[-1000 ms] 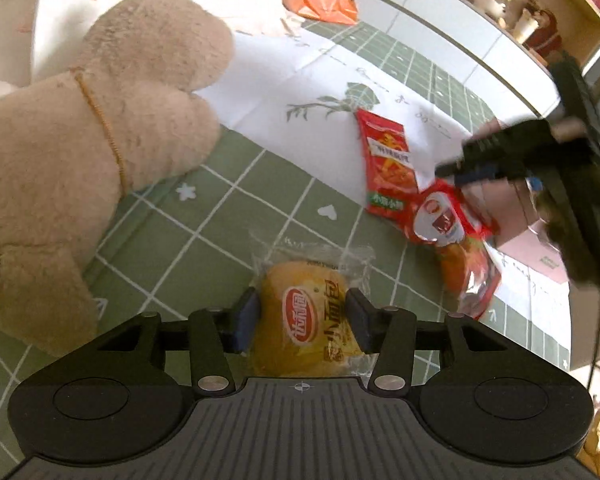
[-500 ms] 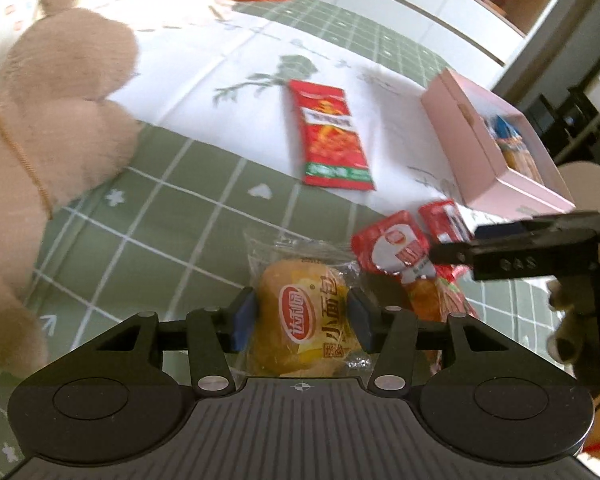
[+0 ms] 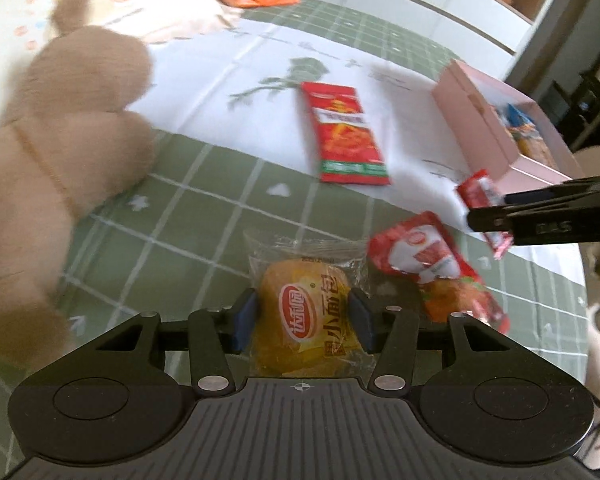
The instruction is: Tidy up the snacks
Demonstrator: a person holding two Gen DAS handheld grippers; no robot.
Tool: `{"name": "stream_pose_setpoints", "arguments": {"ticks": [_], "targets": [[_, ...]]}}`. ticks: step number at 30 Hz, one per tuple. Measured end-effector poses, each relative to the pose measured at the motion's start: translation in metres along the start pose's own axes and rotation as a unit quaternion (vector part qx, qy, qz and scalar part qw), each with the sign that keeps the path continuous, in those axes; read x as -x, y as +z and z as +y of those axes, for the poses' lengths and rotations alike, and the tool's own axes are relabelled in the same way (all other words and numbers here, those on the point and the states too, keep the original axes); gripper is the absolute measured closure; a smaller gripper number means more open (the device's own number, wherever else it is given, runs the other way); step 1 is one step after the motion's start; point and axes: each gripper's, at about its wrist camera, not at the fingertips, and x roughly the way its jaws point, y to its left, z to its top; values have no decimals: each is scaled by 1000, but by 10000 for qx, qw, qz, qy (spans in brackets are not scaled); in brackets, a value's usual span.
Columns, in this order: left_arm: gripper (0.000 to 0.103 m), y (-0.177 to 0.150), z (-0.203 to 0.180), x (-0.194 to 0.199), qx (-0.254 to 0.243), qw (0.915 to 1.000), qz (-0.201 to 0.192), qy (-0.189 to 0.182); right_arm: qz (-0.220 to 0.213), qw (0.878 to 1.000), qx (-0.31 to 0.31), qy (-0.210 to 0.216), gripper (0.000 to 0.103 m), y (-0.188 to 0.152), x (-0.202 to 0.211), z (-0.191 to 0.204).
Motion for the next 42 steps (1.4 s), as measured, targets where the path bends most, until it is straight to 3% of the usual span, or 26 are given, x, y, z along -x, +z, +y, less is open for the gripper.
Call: {"name": "stream_pose_setpoints", "arguments": {"ticks": [6, 12, 17, 19, 22, 25, 29, 30, 35, 39, 42], "targets": [[49, -2, 20, 2, 501, 9985, -2, -204, 71, 9995, 299, 69, 45, -9, 14, 10], [48, 8, 15, -14, 563, 9956, 157, -730, 320, 9989, -284, -201, 45, -41, 20, -7], [48, 16, -7, -27, 173, 9967, -9, -789, 33, 9968, -434, -675, 44, -64, 34, -18], [49, 20, -13, -26, 206, 9973, 50, -703, 128, 9938, -674, -881, 44, -69, 39, -23], [51, 21, -19, -27, 215, 9977, 36, -642, 33, 9974, -577, -440, 43, -68, 51, -27], [51, 15, -17, -20, 200, 9983, 70, -543, -62, 9977, -327, -585, 40, -63, 47, -27], [51, 4, -1, -8, 294, 9991, 56, -315, -183, 9993, -207, -257, 34, -42, 45, -22], [51, 3, 4, -6, 393, 9989, 42, -262, -269, 9994, -95, -210, 28, -32, 45, -16], [51, -6, 14, 3, 613, 9980, 46, -118, -486, 9986, 52, 216, 23, 31, 25, 7], [50, -12, 14, 7, 658, 9977, 89, -142, -239, 9980, -338, 488, 22, 81, -22, 22], [50, -15, 14, 9, 697, 9974, 90, -154, 135, 9961, -751, 444, 22, 106, -68, 28]]}}
